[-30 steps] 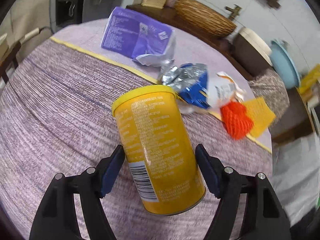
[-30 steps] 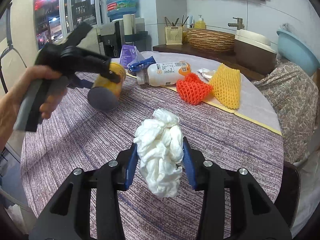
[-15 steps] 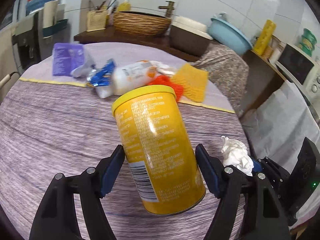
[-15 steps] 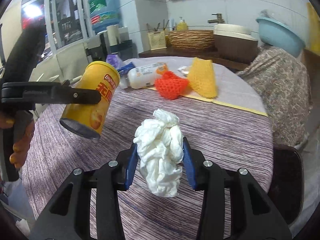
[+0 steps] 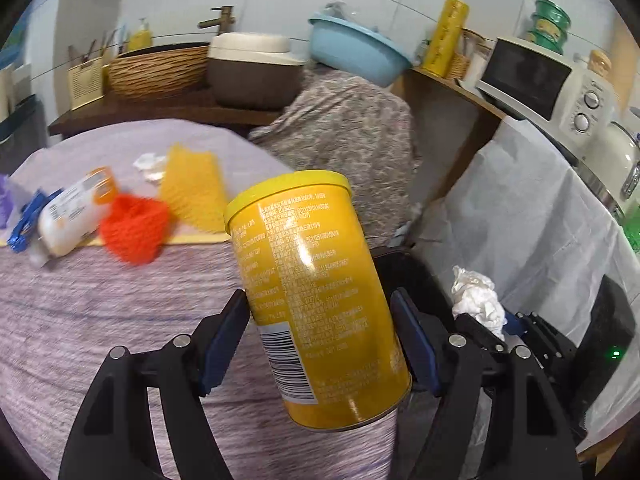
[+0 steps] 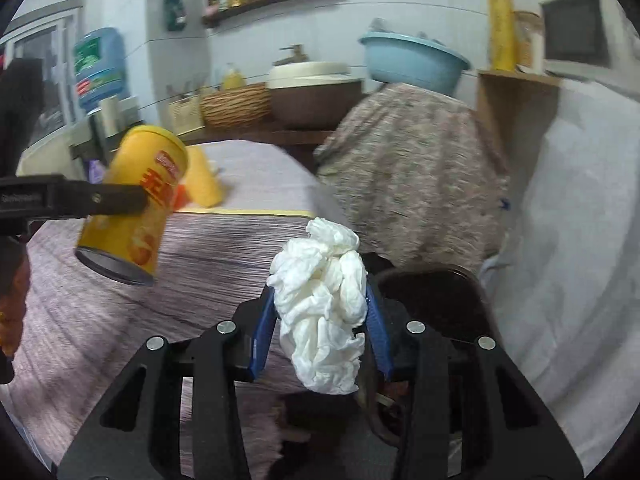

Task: Collect trash
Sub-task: 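Carry tissue over bin with right tool while left tool carries can toward it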

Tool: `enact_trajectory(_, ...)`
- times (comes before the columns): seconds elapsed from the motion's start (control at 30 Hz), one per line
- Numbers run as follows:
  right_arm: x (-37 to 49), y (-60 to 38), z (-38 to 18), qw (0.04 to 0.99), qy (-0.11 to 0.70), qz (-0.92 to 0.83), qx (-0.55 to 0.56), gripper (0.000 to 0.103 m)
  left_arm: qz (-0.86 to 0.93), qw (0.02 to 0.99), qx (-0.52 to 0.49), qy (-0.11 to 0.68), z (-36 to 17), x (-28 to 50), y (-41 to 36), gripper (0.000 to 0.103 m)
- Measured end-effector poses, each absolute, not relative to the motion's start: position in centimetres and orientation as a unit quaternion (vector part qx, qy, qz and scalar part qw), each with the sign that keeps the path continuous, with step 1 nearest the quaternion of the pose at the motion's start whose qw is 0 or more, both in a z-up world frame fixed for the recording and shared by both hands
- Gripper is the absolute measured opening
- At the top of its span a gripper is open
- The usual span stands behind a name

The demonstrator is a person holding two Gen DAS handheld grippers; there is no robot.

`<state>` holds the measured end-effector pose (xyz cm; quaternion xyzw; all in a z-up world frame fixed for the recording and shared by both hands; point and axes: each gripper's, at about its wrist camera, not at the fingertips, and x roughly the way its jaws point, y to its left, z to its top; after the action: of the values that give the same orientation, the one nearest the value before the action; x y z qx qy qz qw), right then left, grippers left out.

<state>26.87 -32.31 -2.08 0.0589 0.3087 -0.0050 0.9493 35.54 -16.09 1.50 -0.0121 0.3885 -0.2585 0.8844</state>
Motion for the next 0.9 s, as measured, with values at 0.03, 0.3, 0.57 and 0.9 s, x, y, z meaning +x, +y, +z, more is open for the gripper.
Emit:
enact_trajectory(0.03,26.8,-33.3,-2.4,0.949,0.309,-0.013,0.063,0.042,-0.263,0.884,-0.008,0.386,1.6,35.7,-17.1,0.072)
enact_trajectory(0.3,29.3,-40.3,-8.7,0.926,0.36,-0.085,0.078,0.042,-0.292,0.878,0.019,0.378,1.3,36.3,-23.4,0.072)
enact_trajectory(0.57,30.2,-42.4,-14.1,0.905,0.395,-0.119,0.102,0.081,-0.313,0.868,0.061,0.381,-0.3,36.2,-28.6,0.072)
enact_trajectory(0.9,24.1,-43.8,-13.4,0.906,0.374,-0.153,0.126,0.081,-0.323,0.841,0.079,0.427,-4.1,37.6,-34.4,0.072)
